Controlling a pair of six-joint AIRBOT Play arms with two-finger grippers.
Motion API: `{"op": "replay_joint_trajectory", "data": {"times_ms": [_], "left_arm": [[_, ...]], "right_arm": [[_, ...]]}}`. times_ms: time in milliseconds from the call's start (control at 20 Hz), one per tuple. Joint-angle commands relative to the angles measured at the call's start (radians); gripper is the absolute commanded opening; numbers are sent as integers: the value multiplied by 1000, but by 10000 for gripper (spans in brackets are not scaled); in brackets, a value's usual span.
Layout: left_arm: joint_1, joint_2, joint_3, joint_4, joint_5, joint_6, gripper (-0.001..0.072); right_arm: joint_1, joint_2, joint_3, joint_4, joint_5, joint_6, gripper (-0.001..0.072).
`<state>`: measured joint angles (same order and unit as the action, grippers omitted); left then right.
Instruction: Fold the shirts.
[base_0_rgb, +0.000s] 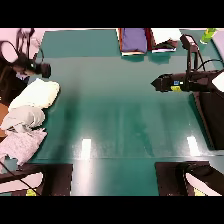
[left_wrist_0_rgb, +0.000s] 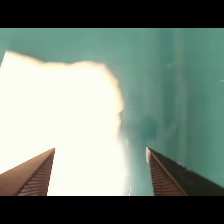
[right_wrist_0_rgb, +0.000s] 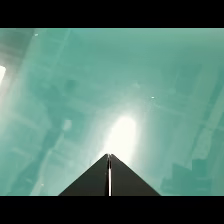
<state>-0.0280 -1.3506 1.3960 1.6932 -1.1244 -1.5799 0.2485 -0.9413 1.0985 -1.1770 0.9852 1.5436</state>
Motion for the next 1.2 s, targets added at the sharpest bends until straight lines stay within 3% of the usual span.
{"op": "replay_joint_trajectory", "data": {"times_ms": [0,200,250,350,500,700,950,1150], "left_arm": [[102,-94,-151,23,47,-50,671],[137,-175,-200,9,44,-66,669],[137,-175,-198,8,43,-70,610],[137,-173,-176,8,20,-67,28],[132,-111,-102,5,-23,-16,34],[48,158,79,5,-19,10,33],[-178,410,272,4,-64,14,32],[-393,418,301,-2,-122,-16,32]], "right_arm": [[1,0,1,0,-23,0,24],[1,0,1,0,-41,0,24],[1,0,1,0,-44,0,24],[1,0,1,0,-52,0,24],[1,0,18,4,-62,0,23],[0,0,185,5,-60,0,24],[-23,0,448,-4,-84,0,23],[-105,0,569,0,-56,0,23]]}}
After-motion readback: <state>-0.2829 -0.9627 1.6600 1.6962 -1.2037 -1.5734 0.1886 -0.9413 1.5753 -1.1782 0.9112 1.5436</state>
